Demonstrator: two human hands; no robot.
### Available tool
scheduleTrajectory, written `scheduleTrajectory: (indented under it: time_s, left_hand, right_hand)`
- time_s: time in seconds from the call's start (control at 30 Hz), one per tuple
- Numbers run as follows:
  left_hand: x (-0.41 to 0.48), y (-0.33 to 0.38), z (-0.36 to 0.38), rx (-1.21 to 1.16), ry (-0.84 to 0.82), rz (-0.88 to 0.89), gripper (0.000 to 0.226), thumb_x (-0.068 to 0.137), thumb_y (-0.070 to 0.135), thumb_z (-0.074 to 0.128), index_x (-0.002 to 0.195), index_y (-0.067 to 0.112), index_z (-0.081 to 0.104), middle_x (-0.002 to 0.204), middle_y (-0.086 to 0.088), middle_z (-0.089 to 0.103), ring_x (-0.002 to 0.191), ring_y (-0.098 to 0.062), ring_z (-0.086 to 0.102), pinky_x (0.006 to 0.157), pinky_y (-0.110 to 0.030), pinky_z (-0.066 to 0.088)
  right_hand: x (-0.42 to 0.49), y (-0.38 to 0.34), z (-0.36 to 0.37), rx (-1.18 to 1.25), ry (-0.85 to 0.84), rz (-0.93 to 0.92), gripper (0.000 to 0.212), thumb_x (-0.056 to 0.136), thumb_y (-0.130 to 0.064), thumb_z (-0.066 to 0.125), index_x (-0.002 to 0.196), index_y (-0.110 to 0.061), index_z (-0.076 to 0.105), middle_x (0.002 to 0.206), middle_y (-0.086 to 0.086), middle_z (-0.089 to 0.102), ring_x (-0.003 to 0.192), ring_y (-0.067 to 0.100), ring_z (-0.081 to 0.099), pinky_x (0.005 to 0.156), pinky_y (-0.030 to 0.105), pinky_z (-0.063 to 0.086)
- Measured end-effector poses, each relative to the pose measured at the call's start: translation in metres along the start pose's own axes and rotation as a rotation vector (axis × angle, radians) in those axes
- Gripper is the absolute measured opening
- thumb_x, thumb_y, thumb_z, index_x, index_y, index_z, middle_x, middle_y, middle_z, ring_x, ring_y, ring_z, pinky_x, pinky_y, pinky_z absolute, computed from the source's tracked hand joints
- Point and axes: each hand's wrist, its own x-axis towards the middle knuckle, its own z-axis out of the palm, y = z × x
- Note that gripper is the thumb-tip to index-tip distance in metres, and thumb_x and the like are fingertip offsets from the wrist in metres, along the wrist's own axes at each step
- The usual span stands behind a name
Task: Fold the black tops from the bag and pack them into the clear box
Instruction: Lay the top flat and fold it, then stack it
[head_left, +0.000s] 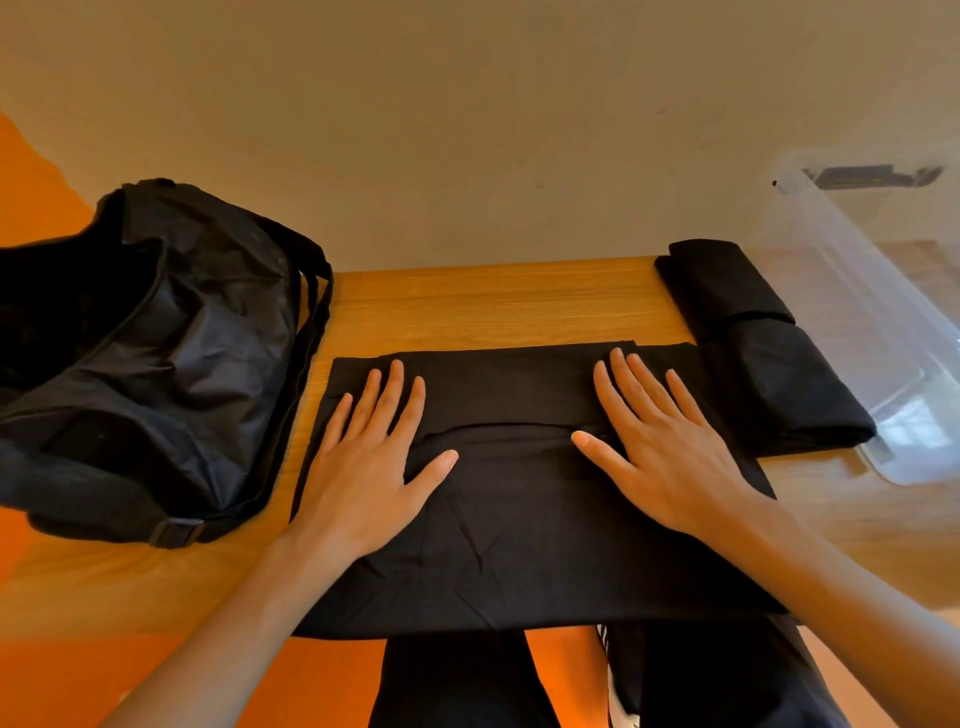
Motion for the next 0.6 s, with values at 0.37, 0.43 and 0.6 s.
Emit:
scheduleTrajectory:
  time_s: [0.37,0.43,0.6]
  left_hand:
    - [-0.019,0.007,0.001,0.017,-0.029,0.055,0.090,0.086,0.081,-0.013,0.159,0.029,-0.020,0.165,0.009,-0.029,0.151,-0.007,-0.029,0.126,-0.035,-0.011]
    - [-0.020,0.005,0.001,0.015,-0.019,0.055,0.090,0.086,0.081,-0.011,0.160,0.030,-0.018,0.166,0.010,-0.027,0.152,-0.006,-0.028,0.127,-0.036,-0.008]
    - [-0.021,0.004,0.002,-0.059,0.012,0.060,0.088,0.090,0.081,0.003,0.163,0.032,-0.001,0.170,0.010,-0.015,0.154,-0.005,-0.020,0.126,-0.034,-0.007]
  right_hand:
    - [-0.009,-0.004,0.005,0.036,0.013,0.015,0.094,0.079,-0.081,-0.018,0.157,-0.028,-0.024,0.164,-0.004,-0.031,0.150,0.013,-0.031,0.127,0.041,-0.011]
    - [-0.011,-0.003,0.004,0.032,0.009,0.026,0.096,0.079,-0.081,-0.019,0.157,-0.027,-0.024,0.164,-0.003,-0.031,0.150,0.013,-0.031,0.127,0.041,-0.011]
    - [-0.016,-0.002,0.006,0.019,0.045,0.067,0.094,0.086,-0.080,-0.013,0.159,-0.021,-0.019,0.167,0.002,-0.023,0.152,0.017,-0.027,0.126,0.041,-0.014]
